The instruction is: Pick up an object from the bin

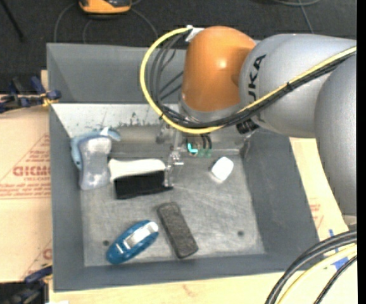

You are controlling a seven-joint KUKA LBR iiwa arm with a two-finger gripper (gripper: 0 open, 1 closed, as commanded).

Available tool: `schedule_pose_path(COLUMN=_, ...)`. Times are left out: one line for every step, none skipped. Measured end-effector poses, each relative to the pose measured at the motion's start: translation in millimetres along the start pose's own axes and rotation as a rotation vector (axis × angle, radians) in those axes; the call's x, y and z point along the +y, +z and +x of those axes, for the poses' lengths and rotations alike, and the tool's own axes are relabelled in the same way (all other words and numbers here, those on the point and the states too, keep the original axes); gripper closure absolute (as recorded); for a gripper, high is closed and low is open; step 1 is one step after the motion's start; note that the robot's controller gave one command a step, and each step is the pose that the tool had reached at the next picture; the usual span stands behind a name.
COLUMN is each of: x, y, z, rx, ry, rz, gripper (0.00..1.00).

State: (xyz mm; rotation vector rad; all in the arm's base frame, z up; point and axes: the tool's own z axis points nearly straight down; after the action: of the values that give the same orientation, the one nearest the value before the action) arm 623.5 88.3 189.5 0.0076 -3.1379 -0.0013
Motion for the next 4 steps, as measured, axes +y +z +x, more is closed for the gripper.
schedule_pose_path(x=0, y=-5, z=-1.8, rx=-0.008, ry=0.002, rz=-0.001, gripper=0.0)
schedule_pose_path(x=14, y=59, z=-1.2, rx=-0.012, ry=-0.074, rz=0.001, gripper=0.0)
schedule_pose_path(x=21, y=109, z=0.4, rx=-0.001, ry=-0.142, rz=0.002, gripper=0.0)
schedule_pose_path(x=22, y=58, z=-12.3, rx=-0.009, ry=-0.07, rz=-0.001, gripper=0.0)
